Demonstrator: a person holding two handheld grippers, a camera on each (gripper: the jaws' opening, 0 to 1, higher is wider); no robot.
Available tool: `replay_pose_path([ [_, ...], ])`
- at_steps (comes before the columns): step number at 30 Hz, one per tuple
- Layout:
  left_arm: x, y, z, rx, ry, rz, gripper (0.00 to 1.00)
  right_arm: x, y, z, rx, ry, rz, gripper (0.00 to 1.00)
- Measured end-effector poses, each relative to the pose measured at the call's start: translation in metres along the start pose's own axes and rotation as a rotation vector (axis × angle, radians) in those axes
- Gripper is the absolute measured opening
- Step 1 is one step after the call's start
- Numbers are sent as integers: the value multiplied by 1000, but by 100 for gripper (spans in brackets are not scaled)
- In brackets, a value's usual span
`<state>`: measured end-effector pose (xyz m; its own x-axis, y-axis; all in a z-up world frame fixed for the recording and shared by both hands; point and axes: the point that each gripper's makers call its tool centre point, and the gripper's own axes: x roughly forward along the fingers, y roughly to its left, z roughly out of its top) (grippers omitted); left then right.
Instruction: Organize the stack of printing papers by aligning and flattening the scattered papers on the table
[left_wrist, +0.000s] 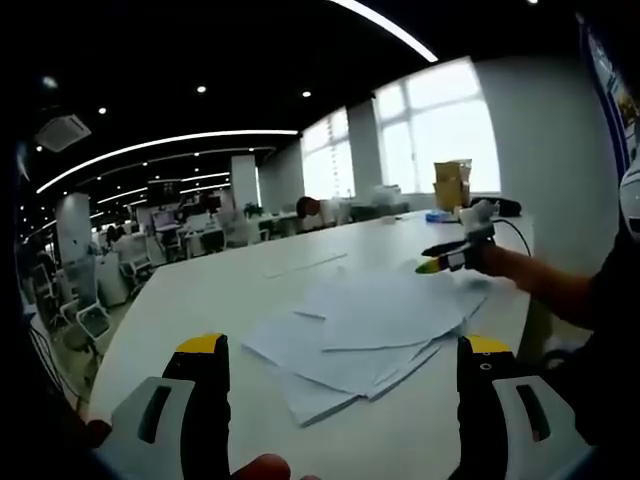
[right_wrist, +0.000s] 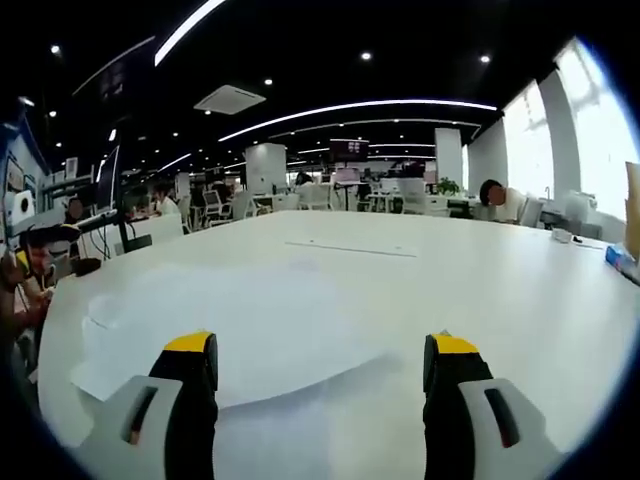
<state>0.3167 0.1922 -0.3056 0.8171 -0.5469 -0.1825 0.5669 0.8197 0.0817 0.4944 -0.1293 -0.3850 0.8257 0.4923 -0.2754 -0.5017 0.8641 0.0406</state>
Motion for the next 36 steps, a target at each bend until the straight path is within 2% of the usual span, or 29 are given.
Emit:
replay_pose_path([
  [13, -1, -1, 1, 0, -2, -3, 97, 5, 0, -7, 0, 38, 0, 80],
  [18, -1, -1, 1, -1, -4, -5, 97, 7, -1, -5, 53, 30, 10, 79],
  [21, -1, -1, 1, -1, -5, -4, 97, 10, -2, -10, 75, 50, 9, 79],
  [36, -1, -3, 0, -3, -7, -8, 97, 9, 5, -10, 119, 58, 23, 77],
])
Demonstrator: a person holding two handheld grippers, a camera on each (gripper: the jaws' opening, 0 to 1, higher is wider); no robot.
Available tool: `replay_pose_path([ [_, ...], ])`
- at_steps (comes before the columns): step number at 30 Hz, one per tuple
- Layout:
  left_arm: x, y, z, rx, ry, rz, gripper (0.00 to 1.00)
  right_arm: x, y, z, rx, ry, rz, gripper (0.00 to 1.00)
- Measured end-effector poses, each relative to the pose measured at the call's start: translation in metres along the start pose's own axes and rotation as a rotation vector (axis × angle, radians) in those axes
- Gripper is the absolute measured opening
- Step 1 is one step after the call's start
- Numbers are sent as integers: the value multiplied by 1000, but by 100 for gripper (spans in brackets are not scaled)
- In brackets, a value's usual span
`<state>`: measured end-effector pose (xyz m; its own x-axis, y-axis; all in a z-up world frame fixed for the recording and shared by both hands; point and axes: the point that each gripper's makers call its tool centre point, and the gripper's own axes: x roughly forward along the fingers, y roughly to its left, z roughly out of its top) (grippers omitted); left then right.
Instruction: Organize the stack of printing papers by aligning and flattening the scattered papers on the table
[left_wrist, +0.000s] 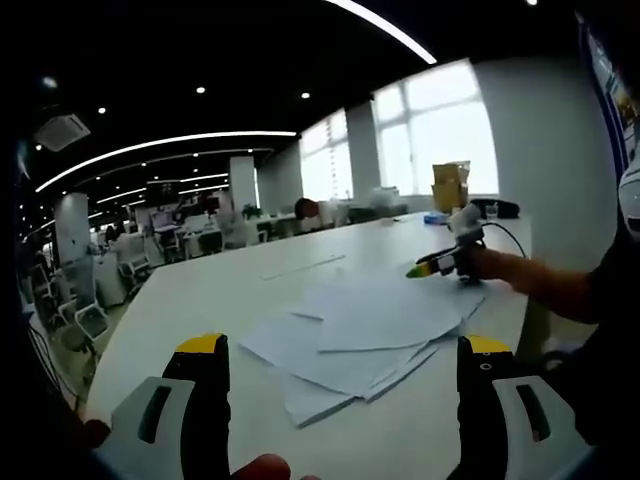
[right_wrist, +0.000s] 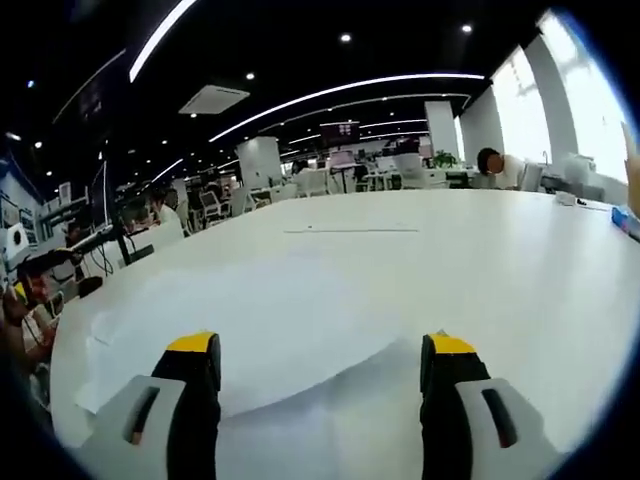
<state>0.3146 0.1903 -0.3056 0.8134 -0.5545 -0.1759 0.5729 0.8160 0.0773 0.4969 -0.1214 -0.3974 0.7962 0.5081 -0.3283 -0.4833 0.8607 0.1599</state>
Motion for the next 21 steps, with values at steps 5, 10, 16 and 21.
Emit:
replay_pose_path([
  [5, 0, 0, -1, 0, 2, 2, 97, 1, 1, 1, -5, 4, -6, 74],
  [10, 2, -1, -1, -1, 2, 2, 97, 2, 1, 2, 2, 3, -6, 72],
  [16, 5, -2, -1, -4, 3, -3, 97, 8, -12, 3, -8, 21, -53, 67],
  [21, 7, -3, 2, 3, 2, -6, 97, 10, -14, 3, 11, 20, -60, 63],
])
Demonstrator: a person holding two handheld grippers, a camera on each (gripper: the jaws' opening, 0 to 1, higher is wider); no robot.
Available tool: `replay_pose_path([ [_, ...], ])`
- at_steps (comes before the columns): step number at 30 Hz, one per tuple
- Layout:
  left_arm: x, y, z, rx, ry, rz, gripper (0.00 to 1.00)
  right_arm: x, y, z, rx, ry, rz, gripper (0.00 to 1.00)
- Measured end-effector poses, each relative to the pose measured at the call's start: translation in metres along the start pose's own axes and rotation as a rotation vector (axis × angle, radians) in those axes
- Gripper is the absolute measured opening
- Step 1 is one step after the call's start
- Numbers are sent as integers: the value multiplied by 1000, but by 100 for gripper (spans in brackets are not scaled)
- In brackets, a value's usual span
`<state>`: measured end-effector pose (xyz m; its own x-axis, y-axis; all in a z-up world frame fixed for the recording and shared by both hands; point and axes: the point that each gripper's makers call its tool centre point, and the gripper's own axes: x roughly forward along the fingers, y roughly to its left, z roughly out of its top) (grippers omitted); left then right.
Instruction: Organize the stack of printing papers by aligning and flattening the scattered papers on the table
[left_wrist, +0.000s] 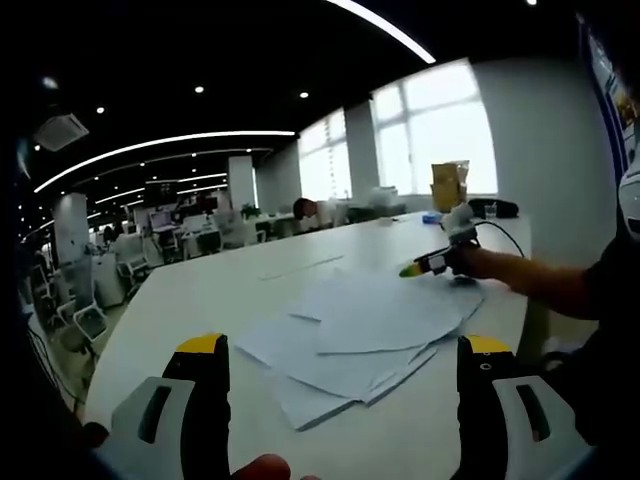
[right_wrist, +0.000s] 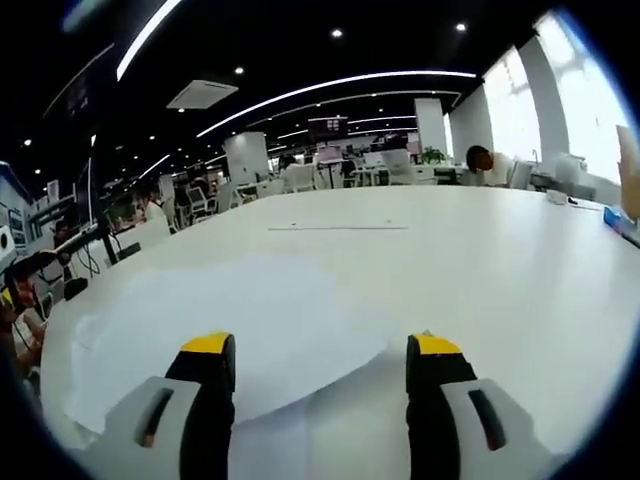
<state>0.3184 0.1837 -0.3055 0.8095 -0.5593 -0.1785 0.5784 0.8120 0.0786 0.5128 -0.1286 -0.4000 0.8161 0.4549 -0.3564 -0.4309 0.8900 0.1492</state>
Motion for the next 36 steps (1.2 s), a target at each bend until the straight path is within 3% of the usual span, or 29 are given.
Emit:
replay_pose_path([
  [36, 7, -3, -3, -3, 2, -21, 97, 8, -11, -4, 1, 30, -49, 52],
])
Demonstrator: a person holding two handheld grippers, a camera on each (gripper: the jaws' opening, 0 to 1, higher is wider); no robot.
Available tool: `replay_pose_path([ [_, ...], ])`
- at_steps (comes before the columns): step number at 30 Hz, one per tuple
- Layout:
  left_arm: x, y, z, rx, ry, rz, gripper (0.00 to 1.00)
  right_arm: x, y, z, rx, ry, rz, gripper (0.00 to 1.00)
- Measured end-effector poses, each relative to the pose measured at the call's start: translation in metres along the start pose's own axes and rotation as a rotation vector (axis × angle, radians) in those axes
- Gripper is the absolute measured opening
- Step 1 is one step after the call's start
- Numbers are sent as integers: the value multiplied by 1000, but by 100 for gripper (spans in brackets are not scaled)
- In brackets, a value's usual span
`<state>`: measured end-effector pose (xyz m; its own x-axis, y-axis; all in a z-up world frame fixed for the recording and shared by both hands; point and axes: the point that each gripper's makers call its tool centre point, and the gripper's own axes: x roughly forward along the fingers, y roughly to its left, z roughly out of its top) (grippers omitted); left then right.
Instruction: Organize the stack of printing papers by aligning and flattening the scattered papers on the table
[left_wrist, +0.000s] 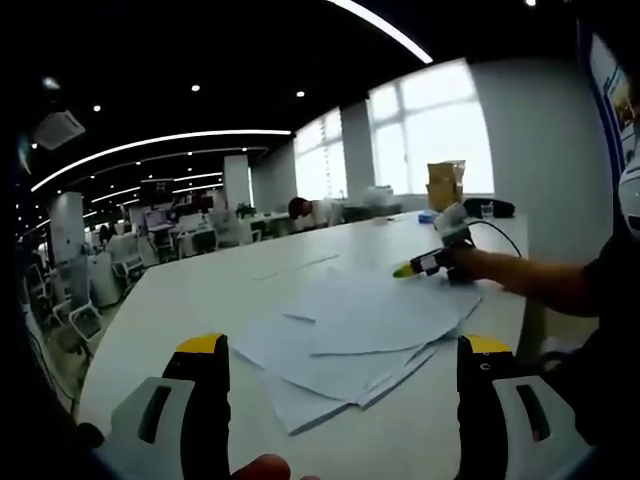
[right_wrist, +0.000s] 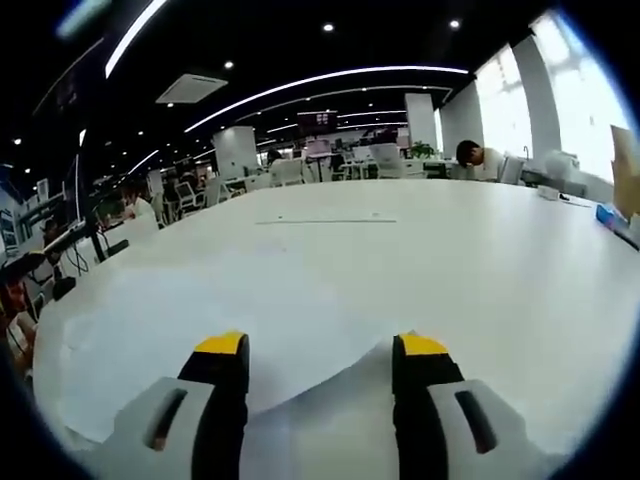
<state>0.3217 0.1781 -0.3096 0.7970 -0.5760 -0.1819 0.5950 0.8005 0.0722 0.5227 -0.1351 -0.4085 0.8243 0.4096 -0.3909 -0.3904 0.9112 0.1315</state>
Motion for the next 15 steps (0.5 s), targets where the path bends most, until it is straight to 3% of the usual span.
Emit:
replay_pose_path([
  [15, 1, -2, -2, 3, 7, -3, 97, 0, -1, 2, 10, -8, 7, 37],
])
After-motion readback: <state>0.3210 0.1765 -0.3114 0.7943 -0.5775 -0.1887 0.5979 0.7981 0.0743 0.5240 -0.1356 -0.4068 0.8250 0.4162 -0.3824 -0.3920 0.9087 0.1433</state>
